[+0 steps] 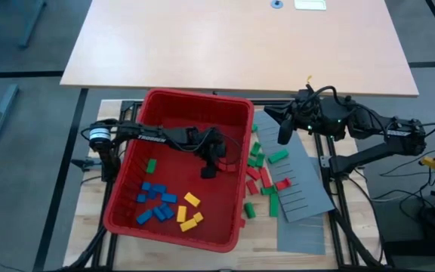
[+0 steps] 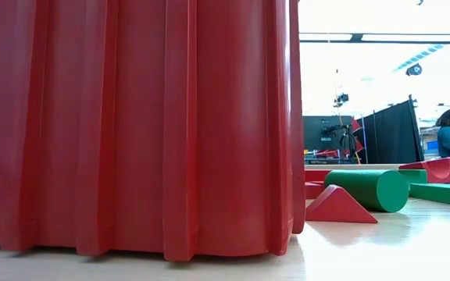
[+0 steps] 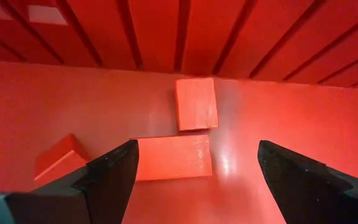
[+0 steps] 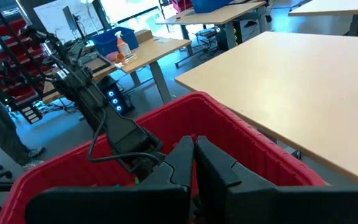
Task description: Sort blocks
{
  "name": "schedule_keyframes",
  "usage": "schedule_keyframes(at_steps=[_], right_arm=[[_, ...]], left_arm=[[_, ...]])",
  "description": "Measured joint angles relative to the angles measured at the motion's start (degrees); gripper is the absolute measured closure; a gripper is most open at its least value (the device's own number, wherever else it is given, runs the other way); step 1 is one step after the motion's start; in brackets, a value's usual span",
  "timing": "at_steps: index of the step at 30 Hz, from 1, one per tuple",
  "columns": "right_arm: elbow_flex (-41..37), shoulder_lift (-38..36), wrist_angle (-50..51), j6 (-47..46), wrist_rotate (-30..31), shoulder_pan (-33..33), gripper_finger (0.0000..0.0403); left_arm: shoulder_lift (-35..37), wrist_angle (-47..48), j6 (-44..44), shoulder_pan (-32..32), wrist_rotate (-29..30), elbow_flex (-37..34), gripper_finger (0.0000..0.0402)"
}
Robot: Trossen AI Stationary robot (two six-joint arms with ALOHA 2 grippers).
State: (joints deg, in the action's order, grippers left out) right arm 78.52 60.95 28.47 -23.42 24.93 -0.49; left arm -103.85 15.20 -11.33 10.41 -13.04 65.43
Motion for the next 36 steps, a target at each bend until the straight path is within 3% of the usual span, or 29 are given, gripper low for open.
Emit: schedule_keyframes(at_steps=[17,32,36], right_arm=[[0.07,0.0,0.09,-2.27,0.11,0.0,0.0403],[0.07,-0.02,0.05,-2.12,0.13,0.02,0.0403],[0.07,-0.01,0.13,-2.02,0.13,0.02,0.0403]], left_arm=[[-6.93,-3.2,1.36,0.37,-1.3,0.51,0.0086],[-5.37,-1.62,1.78,0.39,0.8,2.97,0.0086],[-5.23,2.81,2.44,1.16,0.72,5.56,0.0086]])
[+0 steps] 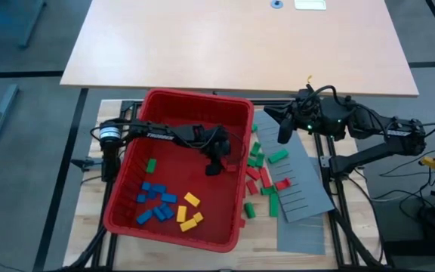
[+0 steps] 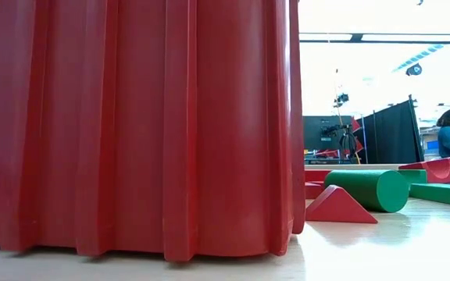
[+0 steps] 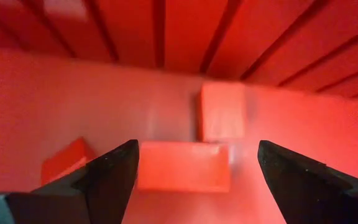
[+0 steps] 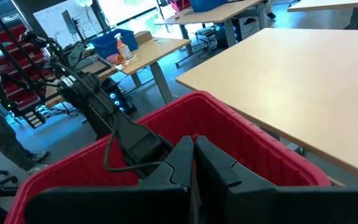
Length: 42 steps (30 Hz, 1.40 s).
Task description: Sort blocks
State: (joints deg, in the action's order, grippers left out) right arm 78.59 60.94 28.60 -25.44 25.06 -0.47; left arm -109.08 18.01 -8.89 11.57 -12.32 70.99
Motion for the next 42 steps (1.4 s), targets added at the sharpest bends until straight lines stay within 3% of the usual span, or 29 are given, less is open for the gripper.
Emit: schedule_keyframes(at_steps=[10,20,32,35,42], right_arm=[[-0.01,-0.01,0.14,0.12,0.02,0.0,0.0403],[-0.02,-0.01,0.04,-0.07,0.04,0.02,0.0403],[-0.07,0.0,-0.16,-0.65,0.04,0.02,0.0403],[-0.09,-0.01,-0.17,-0.66,0.04,0.02,0.0403],[-0.09,-0.01,-0.13,-0.56,0.07,0.02,0.0403]], left_arm=[[-0.83,2.07,-2.12,0.6,-0.26,-0.29,0.0083],[-1.81,0.89,-2.82,0.61,-0.7,-0.45,0.005],[-6.7,-0.6,-0.96,0.3,-3.51,-0.23,0.005],[-6.39,-2.19,0.29,0.24,-3.71,-0.32,0.0064],[-5.75,-3.13,3.68,0.22,-3.85,-0.03,0.0146]])
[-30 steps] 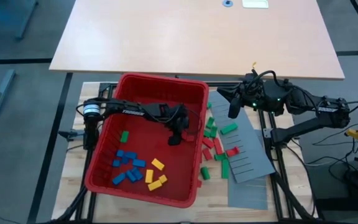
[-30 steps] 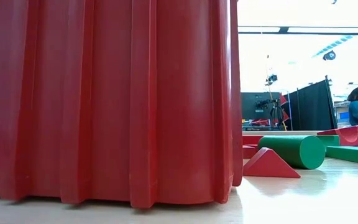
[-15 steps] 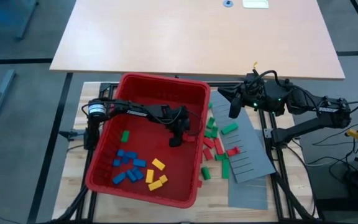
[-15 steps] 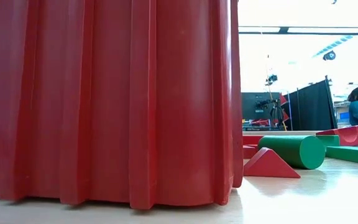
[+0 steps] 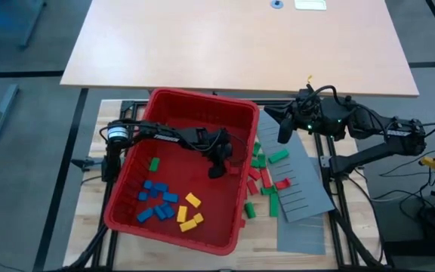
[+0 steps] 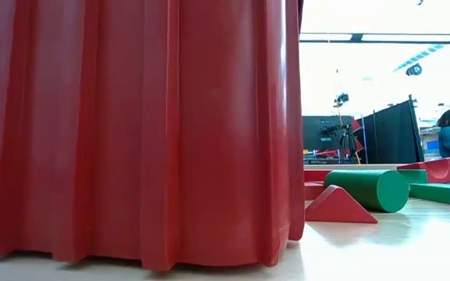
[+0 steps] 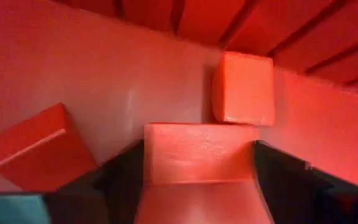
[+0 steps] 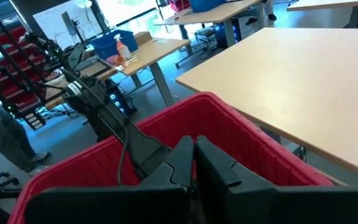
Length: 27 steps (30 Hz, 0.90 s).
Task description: Sort blocks
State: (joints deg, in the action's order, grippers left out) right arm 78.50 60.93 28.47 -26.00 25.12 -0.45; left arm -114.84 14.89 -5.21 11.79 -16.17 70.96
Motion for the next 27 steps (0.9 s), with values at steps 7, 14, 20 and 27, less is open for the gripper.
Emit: schedule_keyframes(at_steps=[7,14,20,27], right_arm=[[0.0,0.01,0.09,0.62,0.44,0.0,0.0403],[0.0,0.02,0.02,2.6,0.58,0.02,0.0403],[0.0,0.02,0.04,2.63,0.61,0.0,0.0403],[0.0,0.02,0.04,2.65,0.59,0.01,0.0403]], left_arm=[[2.24,3.03,0.79,-0.04,-1.13,0.04,0.0241],[5.09,7.85,0.67,-0.04,-3.69,0.04,0.0348],[6.11,9.34,-0.17,-0.28,-5.51,0.04,0.0369],[6.13,10.65,-0.35,-0.64,-5.5,0.04,0.0351]])
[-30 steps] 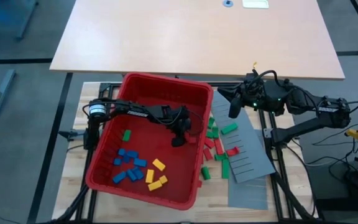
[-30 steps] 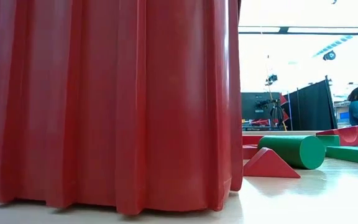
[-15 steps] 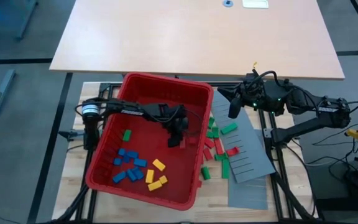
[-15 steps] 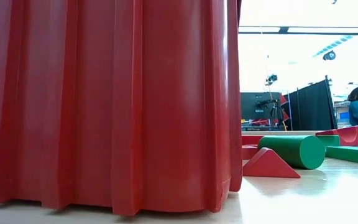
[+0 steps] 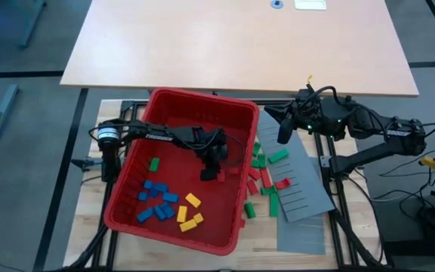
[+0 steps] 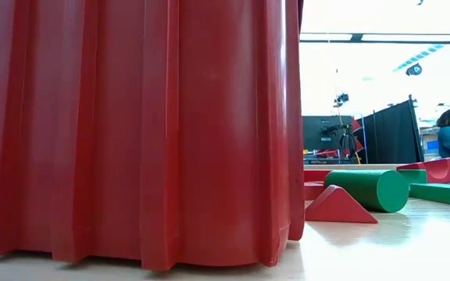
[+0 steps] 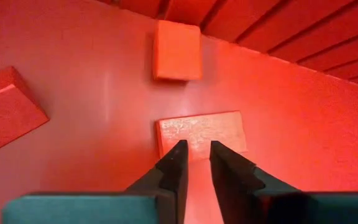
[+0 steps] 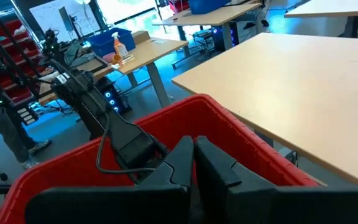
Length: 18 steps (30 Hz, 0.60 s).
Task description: Sort blocks
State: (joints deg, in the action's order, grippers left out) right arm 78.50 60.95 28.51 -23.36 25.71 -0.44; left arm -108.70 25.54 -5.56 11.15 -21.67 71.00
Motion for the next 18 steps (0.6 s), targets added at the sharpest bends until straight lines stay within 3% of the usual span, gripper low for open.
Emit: schedule_keyframes(at_steps=[4,10,14,18], right_arm=[[0.0,0.0,0.0,0.03,0.0,-0.01,0.0403],[0.0,0.0,0.02,0.24,-0.02,-0.01,0.0403],[0.0,0.0,0.02,0.26,-0.02,-0.01,0.0403],[0.0,0.0,0.02,0.24,-0.02,-0.01,0.0403]], left_arm=[[0.49,0.34,-3.27,-1.06,-0.36,0.0,0.0298],[0.96,0.39,-8.25,-3.36,0.07,0.02,0.0162],[0.96,-0.11,-8.02,-4.66,5.47,-0.02,0.0085],[0.8,-0.81,-3.73,-4.74,10.31,-0.33,0.0041]])
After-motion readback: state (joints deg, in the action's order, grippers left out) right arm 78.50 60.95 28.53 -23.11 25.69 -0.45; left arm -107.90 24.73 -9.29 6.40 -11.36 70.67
